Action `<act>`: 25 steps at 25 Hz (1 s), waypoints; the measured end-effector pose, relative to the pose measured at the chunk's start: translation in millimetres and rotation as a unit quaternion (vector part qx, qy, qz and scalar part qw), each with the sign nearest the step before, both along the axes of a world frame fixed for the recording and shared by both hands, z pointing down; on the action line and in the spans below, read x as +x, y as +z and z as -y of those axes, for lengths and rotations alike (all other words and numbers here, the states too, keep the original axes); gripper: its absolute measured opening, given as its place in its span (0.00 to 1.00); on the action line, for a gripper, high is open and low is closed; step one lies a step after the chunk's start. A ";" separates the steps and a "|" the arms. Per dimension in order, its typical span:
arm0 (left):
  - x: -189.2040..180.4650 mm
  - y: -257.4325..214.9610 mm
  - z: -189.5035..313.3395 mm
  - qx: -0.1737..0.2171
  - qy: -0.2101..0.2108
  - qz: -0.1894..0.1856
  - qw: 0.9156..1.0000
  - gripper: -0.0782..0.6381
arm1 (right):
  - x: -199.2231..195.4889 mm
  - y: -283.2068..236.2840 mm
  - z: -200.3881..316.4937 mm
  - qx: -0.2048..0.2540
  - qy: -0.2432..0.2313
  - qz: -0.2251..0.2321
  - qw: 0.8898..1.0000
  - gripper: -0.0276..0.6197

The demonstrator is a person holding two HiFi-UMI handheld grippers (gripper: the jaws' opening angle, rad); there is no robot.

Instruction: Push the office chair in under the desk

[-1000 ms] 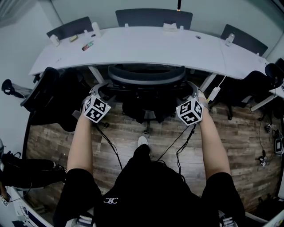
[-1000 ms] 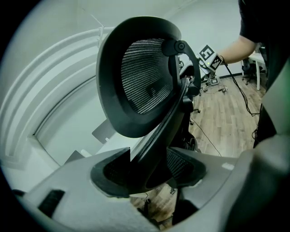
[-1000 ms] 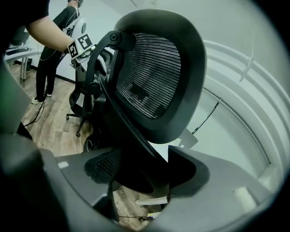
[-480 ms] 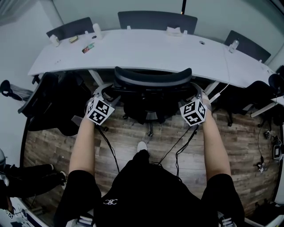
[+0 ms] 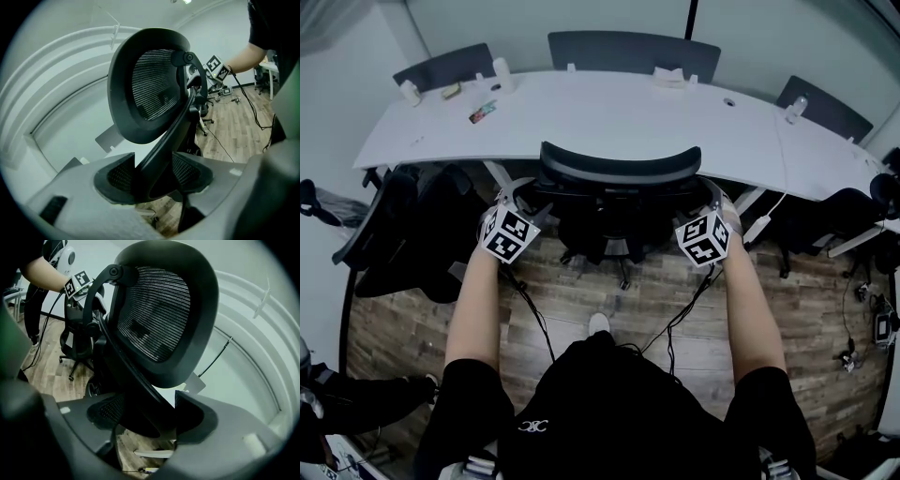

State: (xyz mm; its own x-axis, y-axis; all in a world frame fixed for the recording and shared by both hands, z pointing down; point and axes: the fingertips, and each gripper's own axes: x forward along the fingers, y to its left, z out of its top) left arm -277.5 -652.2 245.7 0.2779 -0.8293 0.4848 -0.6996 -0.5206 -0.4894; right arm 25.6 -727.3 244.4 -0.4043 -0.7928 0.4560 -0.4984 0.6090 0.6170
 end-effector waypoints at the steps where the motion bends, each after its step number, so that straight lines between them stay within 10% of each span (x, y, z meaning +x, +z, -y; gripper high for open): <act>1: -1.8 1.2 1.6 0.001 -0.001 -0.001 1.000 0.45 | -1.5 1.3 1.4 0.001 0.000 -0.001 1.000 0.55; 25: -56.3 -0.8 113.4 0.009 0.011 -0.004 1.000 0.45 | -55.2 0.8 110.9 -0.004 0.027 -0.018 0.999 0.56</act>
State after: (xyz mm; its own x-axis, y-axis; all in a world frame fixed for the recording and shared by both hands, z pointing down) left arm -333.8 -765.6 244.9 0.2995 -0.8314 0.4680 -0.6924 -0.5269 -0.4929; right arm -29.6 -838.3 245.2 -0.3434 -0.8094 0.4764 -0.5086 0.5867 0.6302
